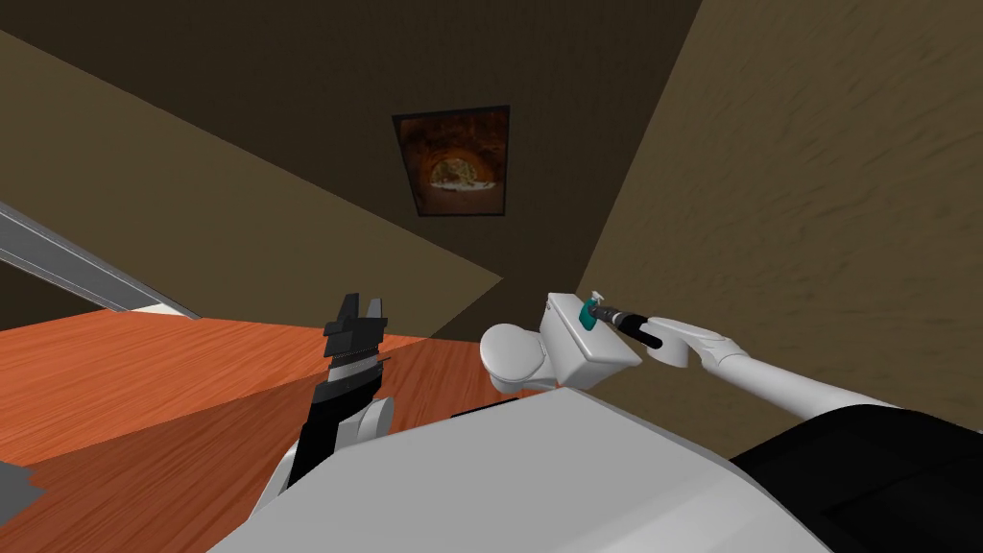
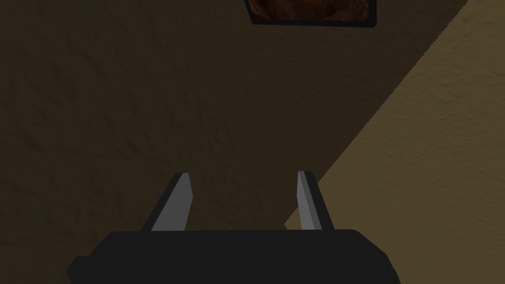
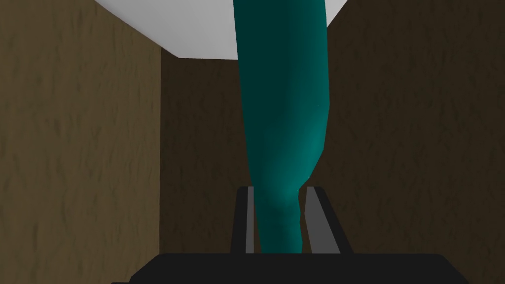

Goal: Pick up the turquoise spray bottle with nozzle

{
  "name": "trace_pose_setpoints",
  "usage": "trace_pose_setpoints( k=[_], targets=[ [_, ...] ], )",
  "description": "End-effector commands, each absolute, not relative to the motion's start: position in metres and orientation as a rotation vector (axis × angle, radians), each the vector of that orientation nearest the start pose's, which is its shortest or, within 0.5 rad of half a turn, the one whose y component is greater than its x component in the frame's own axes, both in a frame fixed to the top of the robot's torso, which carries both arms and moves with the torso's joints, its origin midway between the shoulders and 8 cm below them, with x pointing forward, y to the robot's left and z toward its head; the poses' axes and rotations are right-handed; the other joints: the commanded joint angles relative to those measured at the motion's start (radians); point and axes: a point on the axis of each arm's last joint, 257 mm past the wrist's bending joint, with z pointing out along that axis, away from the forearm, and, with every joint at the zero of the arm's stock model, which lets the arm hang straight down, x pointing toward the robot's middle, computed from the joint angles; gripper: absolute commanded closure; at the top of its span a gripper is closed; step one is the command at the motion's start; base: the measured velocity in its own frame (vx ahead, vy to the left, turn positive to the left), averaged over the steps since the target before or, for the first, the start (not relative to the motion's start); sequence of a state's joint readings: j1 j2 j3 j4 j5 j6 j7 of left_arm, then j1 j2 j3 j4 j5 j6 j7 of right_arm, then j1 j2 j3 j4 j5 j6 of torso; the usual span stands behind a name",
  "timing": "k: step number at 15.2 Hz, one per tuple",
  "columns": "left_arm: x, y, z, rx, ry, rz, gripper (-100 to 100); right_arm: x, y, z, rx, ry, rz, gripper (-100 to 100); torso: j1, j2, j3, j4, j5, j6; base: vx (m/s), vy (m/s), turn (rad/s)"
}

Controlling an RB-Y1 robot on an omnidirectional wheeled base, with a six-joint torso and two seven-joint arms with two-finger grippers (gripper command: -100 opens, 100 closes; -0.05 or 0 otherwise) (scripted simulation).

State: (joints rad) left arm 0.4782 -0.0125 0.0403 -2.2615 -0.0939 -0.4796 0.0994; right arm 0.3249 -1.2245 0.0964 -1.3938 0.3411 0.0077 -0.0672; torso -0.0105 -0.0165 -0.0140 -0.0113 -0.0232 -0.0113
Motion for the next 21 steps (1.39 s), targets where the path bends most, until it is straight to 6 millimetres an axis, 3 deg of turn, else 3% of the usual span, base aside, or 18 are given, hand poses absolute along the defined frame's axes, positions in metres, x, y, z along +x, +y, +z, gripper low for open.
trace_pose_setpoints(
  k=[1, 3, 5, 6, 8, 11, 12, 14, 17, 18, 21],
  targets=[
    [0.352, 0.283, 0.019, -0.660, 0.642, -1.297, 0, 0.400, -0.636, -0.237, 0.291, 1.987, -0.215, 100, 0.000, 0.000, 0.000, 0.000, 0.000, 0.000, 0.015, -0.046, 0.028],
    [0.352, 0.283, 0.019, -0.660, 0.642, -1.297, 0, 0.389, -0.630, -0.247, 0.294, 2.011, -0.221, 100, -0.004, -0.001, 0.000, 0.000, 0.000, 0.002, 0.032, -0.078, 0.012],
    [0.352, 0.283, 0.019, -0.660, 0.642, -1.297, 0, 0.397, -0.604, -0.243, 0.261, 2.006, -0.169, 100, -0.005, -0.001, -0.001, 0.000, -0.001, 0.002, 0.021, -0.038, -0.015],
    [0.352, 0.283, 0.019, -0.660, 0.642, -1.297, 0, 0.386, -0.621, -0.236, 0.301, 1.994, -0.230, 100, -0.003, -0.001, -0.001, 0.000, -0.001, 0.001, 0.032, -0.050, 0.011],
    [0.352, 0.283, 0.019, -0.660, 0.642, -1.297, 0, 0.376, -0.615, -0.244, 0.305, 2.016, -0.234, 100, -0.005, -0.002, -0.001, 0.000, 0.000, 0.002, 0.036, -0.083, 0.014],
    [0.352, 0.283, 0.019, -0.660, 0.642, -1.297, 0, 0.384, -0.585, -0.240, 0.268, 2.010, -0.173, 100, -0.003, -0.001, -0.001, 0.000, -0.001, 0.001, 0.007, -0.027, -0.013],
    [0.352, 0.283, 0.019, -0.660, 0.642, -1.297, 0, 0.371, -0.601, -0.233, 0.304, 2.005, -0.233, 100, 0.000, 0.000, 0.000, 0.000, 0.000, 0.000, 0.017, -0.042, 0.017],
    [0.352, 0.283, 0.019, -0.660, 0.642, -1.297, 0, 0.362, -0.592, -0.240, 0.307, 2.026, -0.233, 100, -0.003, -0.002, -0.001, 0.000, 0.001, 0.001, 0.036, -0.070, 0.018],
    [0.352, 0.283, 0.019, -0.660, 0.642, -1.297, 0, 0.371, -0.563, -0.234, 0.272, 2.018, -0.173, 100, -0.001, -0.002, -0.001, -0.001, 0.000, 0.000, 0.011, -0.031, -0.011],
    [0.352, 0.283, 0.019, -0.660, 0.642, -1.297, 0, 0.360, -0.579, -0.226, 0.306, 2.011, -0.236, 100, 0.001, -0.001, -0.001, -0.001, 0.001, -0.001, 0.016, -0.051, 0.021],
    [0.352, 0.283, 0.019, -0.660, 0.642, -1.297, 0, 0.351, -0.557, -0.232, 0.295, 2.037, -0.208, 100, -0.003, -0.002, -0.001, -0.001, 0.001, 0.001, 0.030, -0.071, 0.004]
  ],
)
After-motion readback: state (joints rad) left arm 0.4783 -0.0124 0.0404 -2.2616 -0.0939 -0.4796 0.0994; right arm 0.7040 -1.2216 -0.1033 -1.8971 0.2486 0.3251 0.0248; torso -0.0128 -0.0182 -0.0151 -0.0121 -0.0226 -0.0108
